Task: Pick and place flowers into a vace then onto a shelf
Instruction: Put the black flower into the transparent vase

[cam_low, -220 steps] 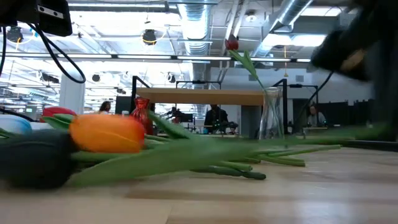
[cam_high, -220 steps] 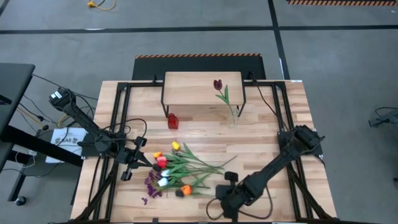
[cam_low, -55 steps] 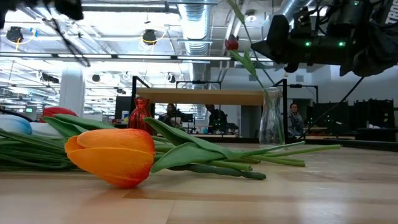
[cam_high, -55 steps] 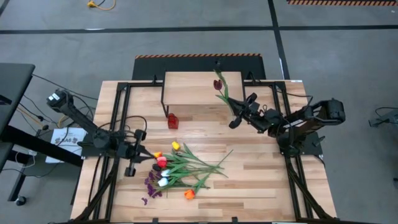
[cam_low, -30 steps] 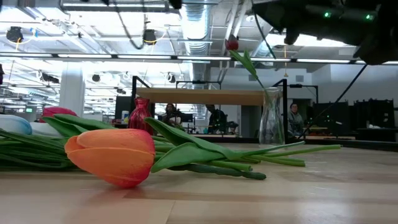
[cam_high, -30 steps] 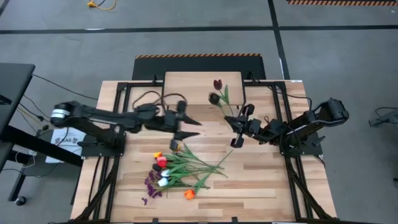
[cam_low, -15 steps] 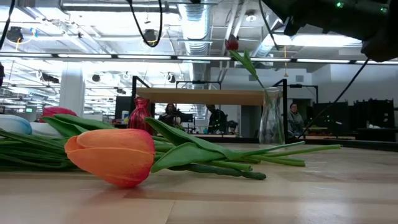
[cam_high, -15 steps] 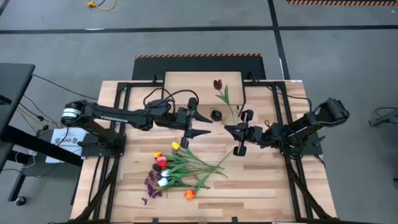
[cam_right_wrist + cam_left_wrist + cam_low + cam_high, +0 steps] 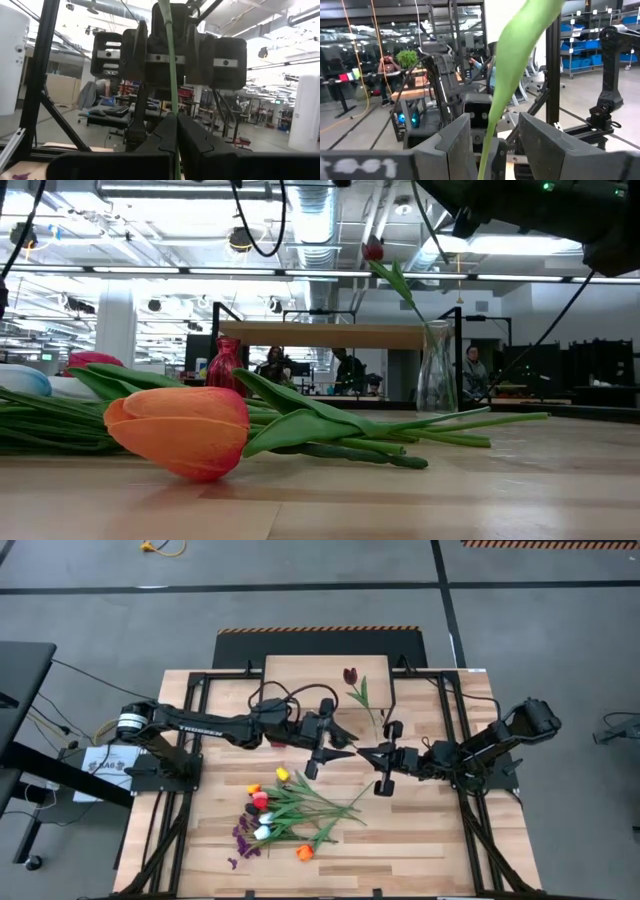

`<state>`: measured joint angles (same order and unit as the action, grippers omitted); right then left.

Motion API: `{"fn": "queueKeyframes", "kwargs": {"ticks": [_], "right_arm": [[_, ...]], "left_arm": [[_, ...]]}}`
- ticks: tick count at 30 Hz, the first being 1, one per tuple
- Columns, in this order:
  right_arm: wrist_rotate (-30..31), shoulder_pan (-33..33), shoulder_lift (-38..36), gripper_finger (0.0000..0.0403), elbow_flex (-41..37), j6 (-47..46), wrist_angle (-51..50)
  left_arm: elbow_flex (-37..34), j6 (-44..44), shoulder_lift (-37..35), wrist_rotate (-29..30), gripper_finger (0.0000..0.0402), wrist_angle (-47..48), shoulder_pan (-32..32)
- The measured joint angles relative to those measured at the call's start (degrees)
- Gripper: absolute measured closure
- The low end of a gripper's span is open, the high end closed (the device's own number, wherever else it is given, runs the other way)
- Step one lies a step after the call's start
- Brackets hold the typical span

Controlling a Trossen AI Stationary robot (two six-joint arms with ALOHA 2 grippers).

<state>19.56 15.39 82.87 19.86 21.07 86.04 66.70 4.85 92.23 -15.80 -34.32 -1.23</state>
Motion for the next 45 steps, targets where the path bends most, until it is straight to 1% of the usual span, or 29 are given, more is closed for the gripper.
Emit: {"fn": "queueKeyframes", "kwargs": {"ticks": [3, 6, 12, 16, 18, 21, 26, 27, 32, 34, 36, 39, 42, 45], "right_arm": [[0.3, 0.0, 0.0, 0.0403, 0.0, -0.1, -0.5], [0.4, 0.0, 0.0, 0.0403, 0.0, -0.1, -0.4], [1.5, 0.0, 0.0, 0.0403, 0.0, -0.1, -0.4], [1.5, 0.0, 0.0, 0.0403, -0.1, -0.1, -0.4], [1.5, 0.0, 0.0, 0.0403, -0.1, -0.1, -0.5], [1.5, 0.0, 0.0, 0.0403, -0.1, -0.1, -1.0], [1.5, 0.0, 0.0, 0.0403, -0.1, -0.1, -1.5], [1.5, 0.0, 0.0, 0.0403, -0.1, -0.1, -1.6], [1.9, 0.0, 0.0, 0.0398, -0.1, -0.3, -1.7], [3.8, 0.1, 0.0, 0.0389, -0.1, -0.5, -1.6], [6.7, 0.6, 0.0, 0.0371, -0.1, 0.3, -1.6], [11.9, 1.7, 0.0, 0.0332, -0.1, 1.9, -1.0], [17.7, 3.1, -0.6, 0.0288, -0.1, 4.1, -0.7], [21.4, 4.9, -1.3, 0.0247, -0.1, 8.1, -0.7]], "left_arm": [[0.0, 0.0, 0.0, -0.1, 0.0241, -0.9, 0.0], [0.0, -0.2, -0.1, -1.6, 0.0241, -2.5, 0.0], [0.0, -0.3, -0.5, -2.0, 0.0241, -2.1, 0.0], [0.0, -0.1, -0.8, -2.0, 0.0252, -2.2, 0.0], [0.0, 0.0, -0.7, -2.0, 0.0267, -2.2, 0.0], [0.0, 0.1, -0.7, -3.3, 0.0302, -2.5, -0.4], [0.0, 0.1, -0.7, -3.9, 0.0385, -2.5, -1.4], [0.0, -0.3, -0.7, -3.9, 0.0392, -2.5, -1.7], [0.0, -0.6, -0.7, -3.4, 0.0398, -2.4, -2.5], [0.0, -0.6, -0.7, -3.4, 0.0399, -2.4, -2.6], [0.0, -0.6, -0.7, -3.9, 0.0399, -2.3, -2.9], [1.4, -0.8, -0.7, -5.8, 0.0400, -1.2, -3.6], [2.5, -0.4, -0.7, -6.0, 0.0400, -0.1, -4.3], [3.7, 0.0, -0.7, -6.2, 0.0401, 1.0, -5.2]]}}
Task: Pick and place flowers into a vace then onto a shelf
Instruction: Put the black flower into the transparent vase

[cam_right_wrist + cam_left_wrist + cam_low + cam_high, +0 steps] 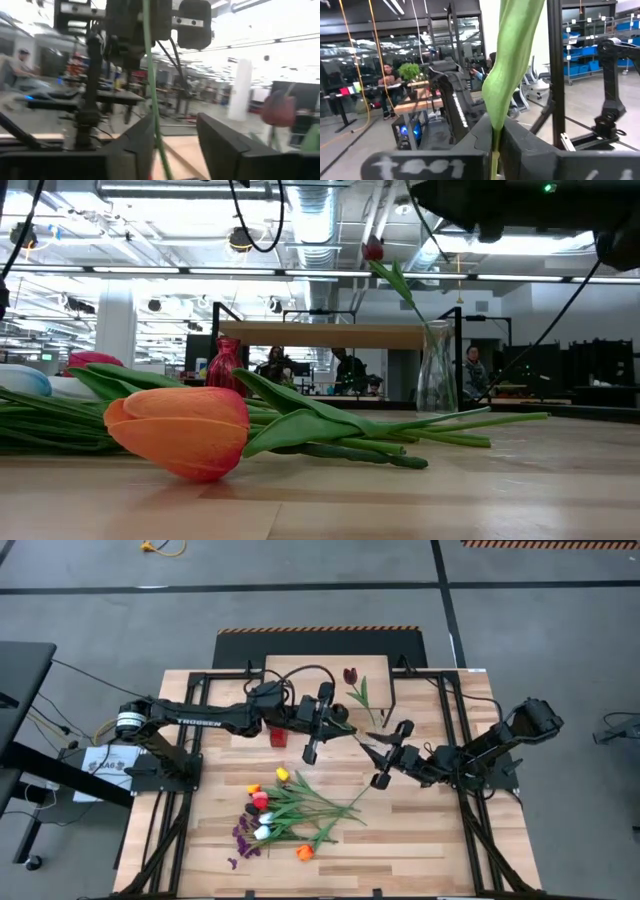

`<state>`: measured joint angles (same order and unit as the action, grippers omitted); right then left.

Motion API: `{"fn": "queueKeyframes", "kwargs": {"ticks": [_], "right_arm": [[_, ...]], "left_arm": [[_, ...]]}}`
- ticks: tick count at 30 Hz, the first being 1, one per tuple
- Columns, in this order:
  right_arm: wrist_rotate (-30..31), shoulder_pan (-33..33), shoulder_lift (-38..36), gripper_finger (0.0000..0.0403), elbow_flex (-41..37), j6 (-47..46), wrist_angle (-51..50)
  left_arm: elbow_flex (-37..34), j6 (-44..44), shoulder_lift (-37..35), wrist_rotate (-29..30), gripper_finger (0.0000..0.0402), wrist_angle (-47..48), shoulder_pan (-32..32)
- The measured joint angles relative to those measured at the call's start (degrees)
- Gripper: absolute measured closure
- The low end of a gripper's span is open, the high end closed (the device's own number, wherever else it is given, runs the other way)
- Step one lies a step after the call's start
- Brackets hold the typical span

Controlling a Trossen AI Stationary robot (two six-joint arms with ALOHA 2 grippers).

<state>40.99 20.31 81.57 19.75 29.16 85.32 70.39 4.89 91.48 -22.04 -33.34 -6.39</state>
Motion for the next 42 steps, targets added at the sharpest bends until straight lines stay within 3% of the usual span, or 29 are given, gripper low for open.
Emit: {"fn": "queueKeyframes", "kwargs": {"ticks": [4, 10, 23, 42], "right_arm": [[2.6, 2.6, -2.0, 0.0209, 0.0, 5.0, 0.5], [6.2, 6.3, -6.9, 0.0189, 0.0, 9.7, 0.5], [11.5, 10.2, -13.1, 0.0208, 0.0, 16.5, 0.3], [13.0, 10.4, -13.0, 0.0216, 0.0, 16.4, -2.6]], "left_arm": [[0.5, 0.9, 0.0, -0.1, 0.0401, 0.4, -1.4], [0.4, 0.9, 0.3, -0.2, 0.0401, 0.8, -4.9], [4.3, 2.2, 9.0, -1.7, 0.0401, -2.1, -7.6], [7.2, 7.8, 9.1, 1.4, 0.0401, 3.1, -8.8]]}}
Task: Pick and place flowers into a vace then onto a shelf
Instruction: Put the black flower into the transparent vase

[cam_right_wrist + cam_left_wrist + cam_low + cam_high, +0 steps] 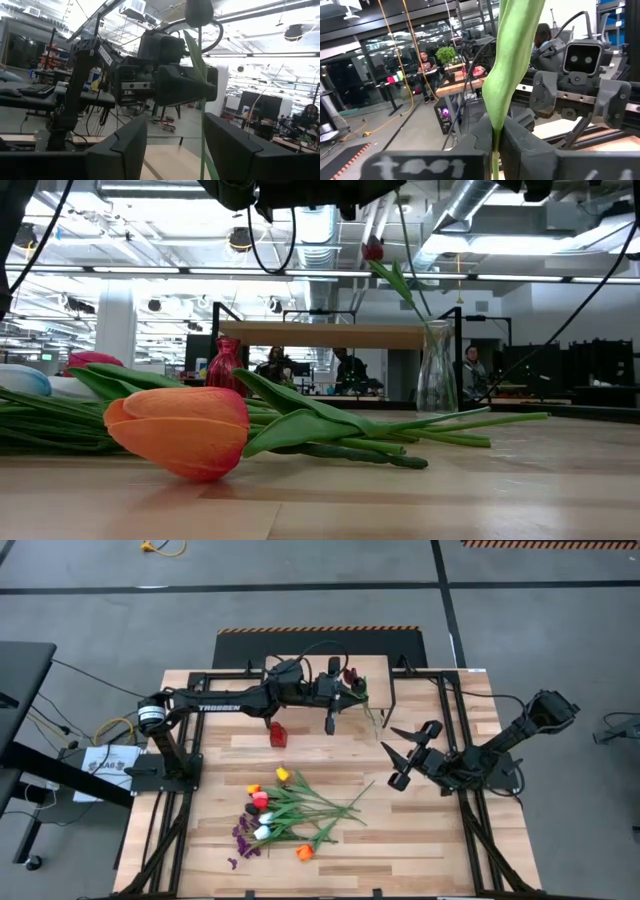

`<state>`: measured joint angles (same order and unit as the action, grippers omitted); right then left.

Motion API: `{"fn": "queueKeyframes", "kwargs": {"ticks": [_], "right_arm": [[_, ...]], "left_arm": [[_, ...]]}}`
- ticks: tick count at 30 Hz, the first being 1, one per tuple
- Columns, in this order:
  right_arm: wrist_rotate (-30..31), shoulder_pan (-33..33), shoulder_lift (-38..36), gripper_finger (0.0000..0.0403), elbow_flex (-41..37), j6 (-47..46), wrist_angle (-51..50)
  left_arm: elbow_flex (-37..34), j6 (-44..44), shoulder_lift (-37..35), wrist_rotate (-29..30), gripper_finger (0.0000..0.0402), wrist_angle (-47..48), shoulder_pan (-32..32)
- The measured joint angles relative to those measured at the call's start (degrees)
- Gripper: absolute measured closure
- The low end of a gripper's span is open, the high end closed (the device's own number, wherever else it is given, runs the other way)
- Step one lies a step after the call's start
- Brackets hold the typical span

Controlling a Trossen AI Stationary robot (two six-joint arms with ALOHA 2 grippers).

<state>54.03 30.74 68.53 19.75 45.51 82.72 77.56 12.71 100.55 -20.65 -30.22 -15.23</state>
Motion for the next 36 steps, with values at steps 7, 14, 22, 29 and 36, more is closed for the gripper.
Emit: {"fn": "queueKeyframes", "kwargs": {"ticks": [7, 14, 22, 29, 36], "right_arm": [[-0.1, 0.0, 0.0, 0.0220, 0.0, 0.0, 0.0], [-0.2, 0.0, 0.0, 0.0218, 0.0, -0.1, 0.0], [-0.1, 0.4, 0.0, 0.0222, 0.0, -0.5, -0.2], [-0.1, 0.4, 0.0, 0.0221, 0.0, -0.5, -0.2], [-0.1, 0.4, 0.0, 0.0222, 0.0, -0.5, -0.2]], "left_arm": [[0.0, 0.0, 0.0, 0.4, 0.0401, -0.1, -0.3], [-0.1, -1.5, 2.4, -0.1, 0.0401, -2.4, -0.3], [-0.1, -1.8, 3.8, 0.1, 0.0401, -3.4, -0.4], [-0.1, -2.6, 3.8, 0.2, 0.0397, -3.2, -0.4], [-0.1, -3.9, 3.8, 0.1, 0.0370, -2.8, -0.4]]}}
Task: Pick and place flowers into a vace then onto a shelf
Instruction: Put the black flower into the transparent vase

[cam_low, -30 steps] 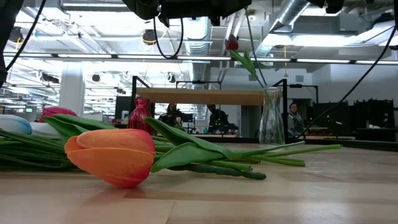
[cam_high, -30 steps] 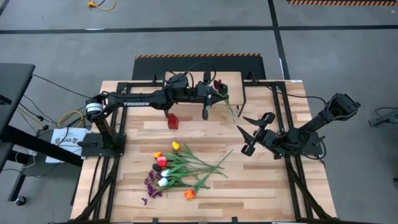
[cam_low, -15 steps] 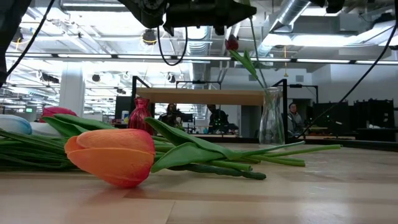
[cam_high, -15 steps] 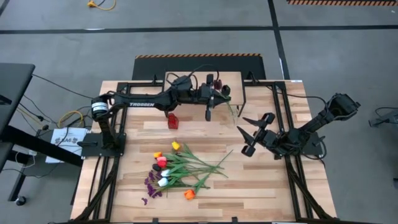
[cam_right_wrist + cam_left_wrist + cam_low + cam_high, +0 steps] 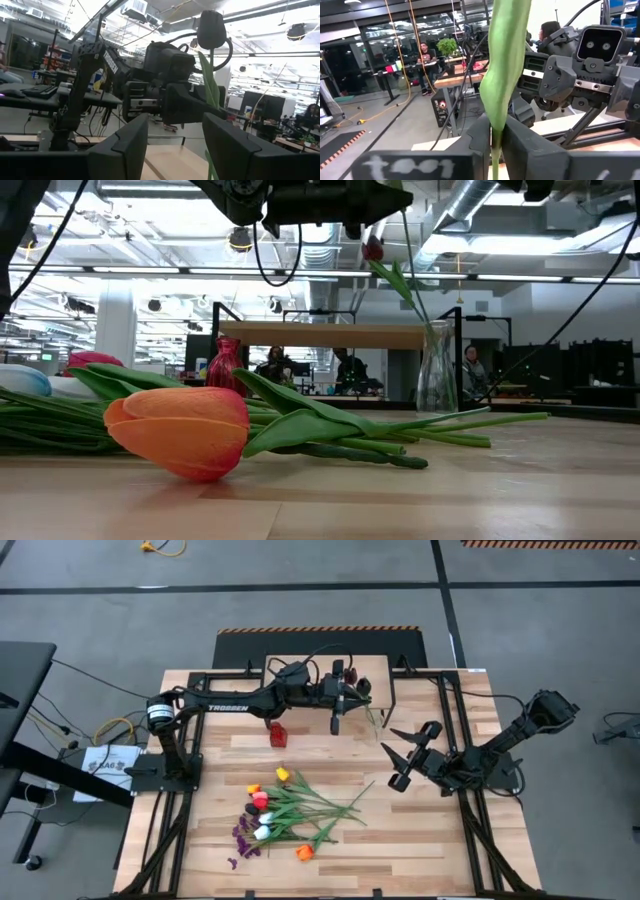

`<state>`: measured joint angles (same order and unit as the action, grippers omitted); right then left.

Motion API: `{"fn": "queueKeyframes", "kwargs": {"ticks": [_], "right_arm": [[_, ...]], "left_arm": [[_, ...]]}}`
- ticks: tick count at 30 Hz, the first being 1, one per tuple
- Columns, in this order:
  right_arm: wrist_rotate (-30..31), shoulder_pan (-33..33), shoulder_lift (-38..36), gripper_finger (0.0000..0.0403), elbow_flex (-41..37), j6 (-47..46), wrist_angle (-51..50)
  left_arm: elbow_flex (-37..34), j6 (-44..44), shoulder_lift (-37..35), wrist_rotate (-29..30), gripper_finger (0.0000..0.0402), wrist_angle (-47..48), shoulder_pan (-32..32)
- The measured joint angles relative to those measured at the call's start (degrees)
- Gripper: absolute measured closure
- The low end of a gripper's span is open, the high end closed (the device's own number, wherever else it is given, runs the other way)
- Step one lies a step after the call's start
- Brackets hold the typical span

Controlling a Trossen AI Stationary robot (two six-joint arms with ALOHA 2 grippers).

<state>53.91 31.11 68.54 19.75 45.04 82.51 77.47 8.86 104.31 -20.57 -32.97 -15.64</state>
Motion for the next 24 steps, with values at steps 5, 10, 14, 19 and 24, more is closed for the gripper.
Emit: {"fn": "queueKeyframes", "kwargs": {"ticks": [5, 10, 14, 19, 24], "right_arm": [[0.0, 0.0, 0.0, 0.0222, 0.0, 0.0, 0.0], [0.0, 0.0, 0.0, 0.0219, 0.0, 0.0, 0.0], [0.0, 0.0, 0.0, 0.0220, 0.0, 0.0, 0.0], [0.0, 0.0, 0.0, 0.0223, 0.0, 0.0, 0.0], [0.0, 0.0, 0.0, 0.0219, 0.0, 0.0, 0.0]], "left_arm": [[0.0, -0.1, 0.0, -1.2, 0.0356, 0.0, 0.0], [0.0, -0.1, 0.0, -1.3, 0.0345, -0.7, 0.0], [0.0, -0.1, 0.0, -1.3, 0.0342, -0.7, 0.0], [0.0, -0.6, 0.0, -1.4, 0.0342, -0.6, 0.0], [0.0, -0.7, 0.0, -2.4, 0.0342, 0.8, 0.0]]}}
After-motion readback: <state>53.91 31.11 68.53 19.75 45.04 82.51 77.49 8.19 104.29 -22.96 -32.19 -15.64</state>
